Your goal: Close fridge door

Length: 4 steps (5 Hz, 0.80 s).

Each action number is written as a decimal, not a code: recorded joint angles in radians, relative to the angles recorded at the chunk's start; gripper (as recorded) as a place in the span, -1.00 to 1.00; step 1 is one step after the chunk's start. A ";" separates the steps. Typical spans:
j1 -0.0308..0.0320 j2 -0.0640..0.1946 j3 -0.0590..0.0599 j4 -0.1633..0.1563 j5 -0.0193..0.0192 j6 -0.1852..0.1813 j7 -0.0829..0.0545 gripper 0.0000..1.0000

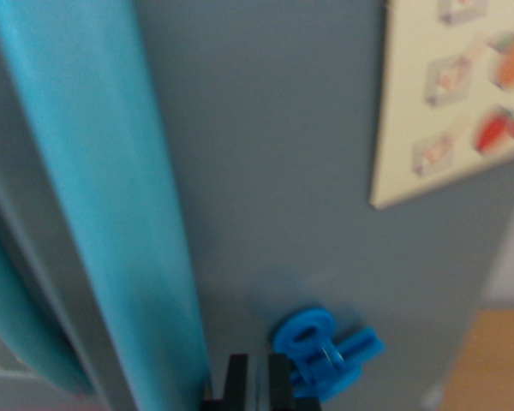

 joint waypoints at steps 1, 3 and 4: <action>0.0000 0.000 0.000 0.000 0.0000 0.000 0.000 1.00; 0.0000 0.042 0.018 0.049 0.0000 0.000 0.000 1.00; 0.0000 0.078 0.028 0.095 0.0000 0.000 0.000 1.00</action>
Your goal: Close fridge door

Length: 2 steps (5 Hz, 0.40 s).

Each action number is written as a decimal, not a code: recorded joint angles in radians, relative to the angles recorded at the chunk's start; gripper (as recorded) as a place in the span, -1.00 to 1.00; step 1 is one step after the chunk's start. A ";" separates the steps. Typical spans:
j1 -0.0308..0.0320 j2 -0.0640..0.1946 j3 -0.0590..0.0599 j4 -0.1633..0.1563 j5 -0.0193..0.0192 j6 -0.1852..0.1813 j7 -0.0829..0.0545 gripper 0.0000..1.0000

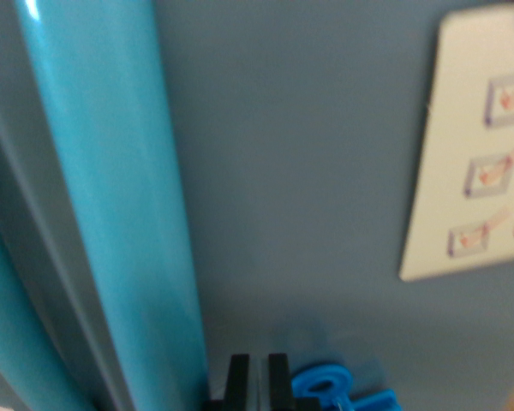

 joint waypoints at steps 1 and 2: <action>0.0000 0.000 0.000 0.000 0.0000 0.000 0.000 1.00; 0.0000 0.036 0.014 0.035 0.0000 0.000 0.000 1.00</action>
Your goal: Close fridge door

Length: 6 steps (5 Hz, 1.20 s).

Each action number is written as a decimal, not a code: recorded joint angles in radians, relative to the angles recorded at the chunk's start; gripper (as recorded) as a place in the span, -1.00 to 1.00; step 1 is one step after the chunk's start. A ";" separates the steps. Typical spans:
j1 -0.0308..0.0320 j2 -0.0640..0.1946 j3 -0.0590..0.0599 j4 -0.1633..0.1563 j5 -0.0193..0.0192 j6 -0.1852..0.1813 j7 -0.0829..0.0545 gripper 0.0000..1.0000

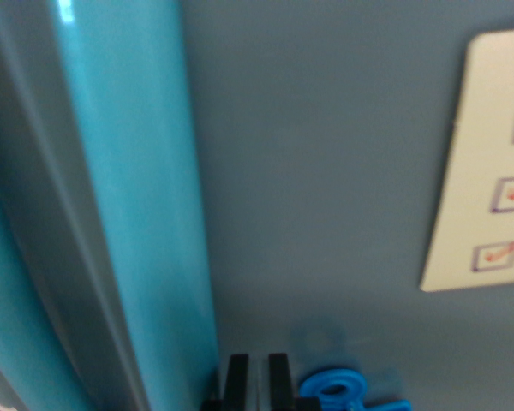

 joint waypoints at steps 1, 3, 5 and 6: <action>0.0000 0.000 0.000 0.000 0.0000 0.000 0.000 1.00; 0.0000 0.032 0.010 0.028 0.0000 0.000 0.000 1.00; 0.0000 0.062 0.019 0.061 0.0000 0.000 0.000 1.00; 0.0000 0.079 0.021 0.082 0.0000 0.000 0.000 1.00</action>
